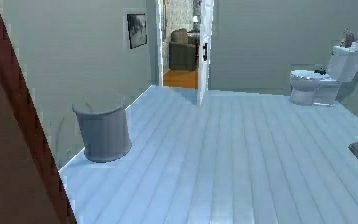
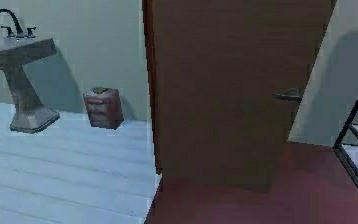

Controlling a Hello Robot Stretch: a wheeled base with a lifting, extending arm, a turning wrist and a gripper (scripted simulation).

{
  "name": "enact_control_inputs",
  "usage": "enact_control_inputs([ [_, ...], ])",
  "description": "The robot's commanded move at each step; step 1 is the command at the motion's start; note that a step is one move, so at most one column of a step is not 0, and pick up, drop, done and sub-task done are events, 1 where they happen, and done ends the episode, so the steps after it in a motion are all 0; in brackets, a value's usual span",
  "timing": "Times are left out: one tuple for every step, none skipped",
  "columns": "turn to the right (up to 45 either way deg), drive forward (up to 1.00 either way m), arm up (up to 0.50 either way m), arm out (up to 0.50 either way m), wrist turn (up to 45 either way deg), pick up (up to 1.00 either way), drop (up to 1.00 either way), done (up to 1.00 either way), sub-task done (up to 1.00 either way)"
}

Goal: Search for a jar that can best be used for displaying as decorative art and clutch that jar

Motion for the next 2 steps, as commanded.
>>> enact_control_inputs([
  [45.0,0.00,0.00,0.00,0.0,0.00,0.00,0.00,0.00],
  [45.0,0.00,0.00,0.00,0.0,0.00,0.00,0.00,0.00],
])
